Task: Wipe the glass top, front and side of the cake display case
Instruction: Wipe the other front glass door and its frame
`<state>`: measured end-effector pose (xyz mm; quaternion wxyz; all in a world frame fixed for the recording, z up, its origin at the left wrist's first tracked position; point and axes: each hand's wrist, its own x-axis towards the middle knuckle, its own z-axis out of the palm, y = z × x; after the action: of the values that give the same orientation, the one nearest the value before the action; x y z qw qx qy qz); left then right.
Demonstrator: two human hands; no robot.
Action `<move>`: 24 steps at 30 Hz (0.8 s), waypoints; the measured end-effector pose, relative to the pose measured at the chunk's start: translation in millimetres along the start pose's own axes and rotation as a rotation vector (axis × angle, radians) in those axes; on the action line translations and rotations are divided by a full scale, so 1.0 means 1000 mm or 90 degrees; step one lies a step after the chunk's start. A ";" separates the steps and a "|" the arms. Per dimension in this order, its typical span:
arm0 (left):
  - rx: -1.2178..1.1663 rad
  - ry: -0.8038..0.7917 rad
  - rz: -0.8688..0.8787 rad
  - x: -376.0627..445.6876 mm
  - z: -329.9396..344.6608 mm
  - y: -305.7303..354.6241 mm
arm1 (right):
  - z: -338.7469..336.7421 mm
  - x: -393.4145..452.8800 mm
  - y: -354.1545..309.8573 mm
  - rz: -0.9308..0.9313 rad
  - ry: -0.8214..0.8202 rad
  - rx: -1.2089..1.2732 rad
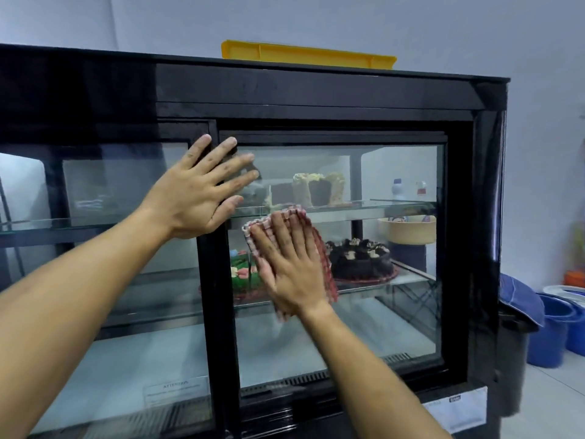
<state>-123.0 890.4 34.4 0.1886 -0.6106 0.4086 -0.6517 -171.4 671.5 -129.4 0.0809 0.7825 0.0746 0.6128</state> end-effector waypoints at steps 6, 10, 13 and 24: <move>-0.002 -0.013 -0.009 0.001 -0.003 0.002 | -0.026 -0.029 0.150 0.378 0.042 -0.076; 0.001 -0.032 -0.005 0.001 -0.006 0.003 | -0.032 -0.054 0.185 0.634 0.054 0.026; 0.008 -0.044 0.015 0.003 -0.009 0.003 | -0.027 -0.039 0.144 0.675 0.115 0.001; 0.015 -0.127 0.091 0.011 -0.018 0.001 | -0.020 -0.018 0.092 -0.102 -0.022 -0.057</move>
<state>-142.5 886.7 42.3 0.2816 -0.6392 0.4227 -0.5774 -193.7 579.0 -121.5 0.1654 0.7800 0.1082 0.5937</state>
